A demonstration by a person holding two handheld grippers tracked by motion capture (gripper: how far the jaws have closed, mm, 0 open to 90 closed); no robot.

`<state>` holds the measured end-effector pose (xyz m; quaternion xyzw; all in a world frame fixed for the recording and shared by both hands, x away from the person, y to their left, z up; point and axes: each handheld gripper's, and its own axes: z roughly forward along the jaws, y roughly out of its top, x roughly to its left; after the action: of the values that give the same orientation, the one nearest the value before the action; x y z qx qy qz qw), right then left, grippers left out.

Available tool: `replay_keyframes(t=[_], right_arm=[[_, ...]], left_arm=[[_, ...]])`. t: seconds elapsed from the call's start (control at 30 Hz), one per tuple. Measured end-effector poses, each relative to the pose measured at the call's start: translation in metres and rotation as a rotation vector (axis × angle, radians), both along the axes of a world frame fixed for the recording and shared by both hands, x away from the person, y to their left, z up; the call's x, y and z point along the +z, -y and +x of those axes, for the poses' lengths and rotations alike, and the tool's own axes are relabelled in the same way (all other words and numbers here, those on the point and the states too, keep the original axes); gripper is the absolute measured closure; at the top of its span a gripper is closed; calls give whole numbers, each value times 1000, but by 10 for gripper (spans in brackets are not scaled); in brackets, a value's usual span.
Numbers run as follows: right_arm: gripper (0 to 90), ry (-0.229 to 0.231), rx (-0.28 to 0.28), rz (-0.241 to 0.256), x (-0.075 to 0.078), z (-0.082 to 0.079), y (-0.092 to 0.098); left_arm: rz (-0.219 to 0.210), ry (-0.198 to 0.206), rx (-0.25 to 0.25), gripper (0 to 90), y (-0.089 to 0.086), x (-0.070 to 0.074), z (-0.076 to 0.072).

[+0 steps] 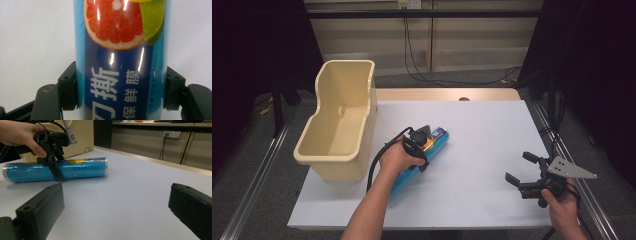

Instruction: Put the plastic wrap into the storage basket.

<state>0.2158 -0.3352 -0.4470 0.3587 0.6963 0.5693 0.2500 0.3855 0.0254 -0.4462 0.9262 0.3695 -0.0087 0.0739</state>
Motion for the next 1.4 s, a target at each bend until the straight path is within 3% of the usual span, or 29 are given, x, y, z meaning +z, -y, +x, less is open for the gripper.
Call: replay_keyframes(t=[0.03,0.07,0.1,0.17,0.23,0.33,0.5,0.8,1.07,1.4], right_arm=[[0,-3,2,0,0,1,1],[0,-3,2,0,0,1,1],[0,-4,1,0,-1,1,1],[0,-4,2,-1,-1,1,1],[0,-6,2,0,-1,1,2],[0,-5,3,-2,-1,2,1],[0,-4,1,0,-1,1,0],[0,-3,2,0,-1,2,0],[0,-4,2,3,-1,2,1],[0,-3,0,9,0,1,1]], left_arm=[[35,-7,-8,323,3,1,0],[35,-7,-8,323,3,1,0],[42,-53,20,323,5,4,1],[39,-70,33,323,5,7,1],[8,-63,54,323,2,18,3],[12,-59,61,323,-1,28,4],[-32,-66,93,323,-10,47,5],[-49,-50,140,323,-20,89,6],[-49,-94,190,323,-29,124,5],[-47,-93,243,323,-52,167,4]])
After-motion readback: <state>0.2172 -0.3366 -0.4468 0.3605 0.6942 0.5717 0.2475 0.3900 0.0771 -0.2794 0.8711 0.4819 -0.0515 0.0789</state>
